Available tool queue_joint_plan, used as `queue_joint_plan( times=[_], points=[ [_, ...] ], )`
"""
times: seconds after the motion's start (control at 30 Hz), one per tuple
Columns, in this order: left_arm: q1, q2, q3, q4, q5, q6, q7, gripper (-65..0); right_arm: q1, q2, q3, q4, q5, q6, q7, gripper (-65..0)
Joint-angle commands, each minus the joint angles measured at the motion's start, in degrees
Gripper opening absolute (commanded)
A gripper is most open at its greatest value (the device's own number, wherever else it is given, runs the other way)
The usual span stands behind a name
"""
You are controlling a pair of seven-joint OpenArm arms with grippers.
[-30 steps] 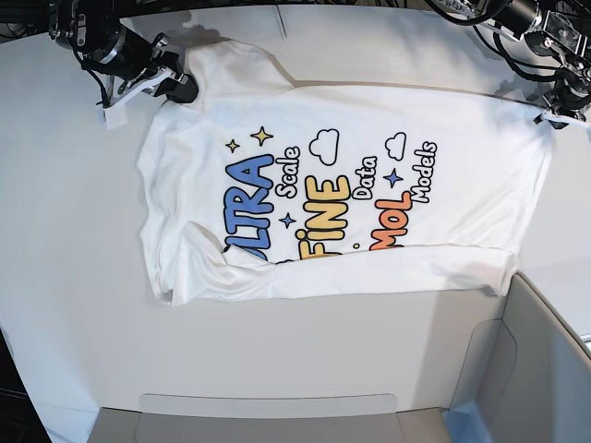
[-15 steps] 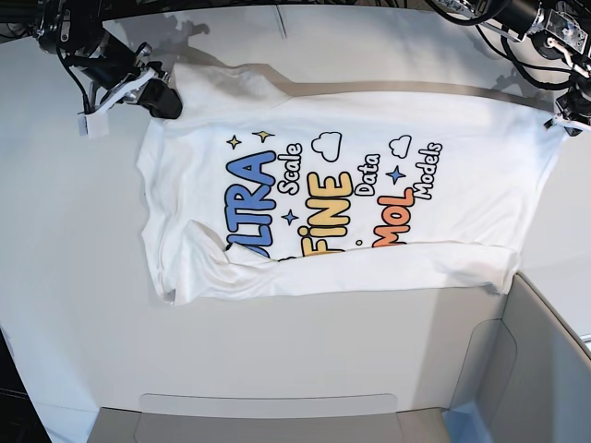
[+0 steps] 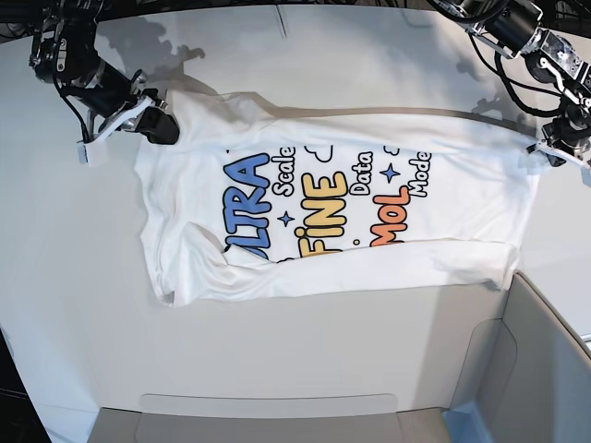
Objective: Layout the t-shirt on the table in an organized manner, then fold the t-shirt properly
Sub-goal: 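Fold the shoulder edge over toward the hem with both grippers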
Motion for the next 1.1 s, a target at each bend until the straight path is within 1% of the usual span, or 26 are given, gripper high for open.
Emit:
queue_joint_plan(
  times=[0.0, 0.1, 0.23, 0.4, 0.47, 0.67, 0.83, 0.93, 1.07],
  points=[
    [-1.54, -1.43, -0.34, 0.98, -0.39, 0.25, -1.39, -65.0, 1.35, 0.55, 0.0, 0.74, 1.39, 0.59, 0.39, -65.0],
    [-2.5, -1.43, -0.34, 0.9, -0.39, 0.25, -1.39, -65.0, 3.81, 0.55, 0.0, 0.56, 1.39, 0.59, -1.45, -65.0],
    [-2.68, -1.61, -0.34, 0.9, -0.39, 0.25, -1.39, -65.0, 6.18, 0.55, 0.09, 0.56, 0.51, 0.59, -1.63, -65.0],
    [-4.35, -1.61, -0.07, 0.9, -0.3, 0.25, -1.57, -65.0, 8.91, 0.02, -0.26, 0.39, -6.7, 0.59, -1.63, -65.0],
    [-4.88, -1.43, 0.02, 0.9, -0.3, 0.25, -1.57, -65.0, 9.79, 0.02, -1.49, -0.32, -8.19, 0.59, -1.63, -65.0],
    [-7.34, -1.34, 0.1, 0.9, -0.39, 0.25, -1.57, -65.0, 12.69, 0.11, -2.11, -3.75, -8.72, 0.59, -1.54, -65.0],
    [-8.66, -1.34, 0.1, 0.72, -0.39, 0.25, -1.57, -65.0, 14.8, 0.46, -2.11, -4.1, -8.81, 0.59, -1.37, -65.0],
    [-9.71, -1.34, 0.1, -1.56, -0.3, 0.25, -1.65, -65.0, 16.56, 0.55, -2.11, -4.89, -9.51, 0.59, -1.37, -65.0],
    [-11.56, -1.61, 0.19, -7.28, -0.3, 0.25, -1.74, -65.0, 18.75, 0.2, -2.11, -6.82, -13.64, 0.59, -1.37, -65.0]
  ],
)
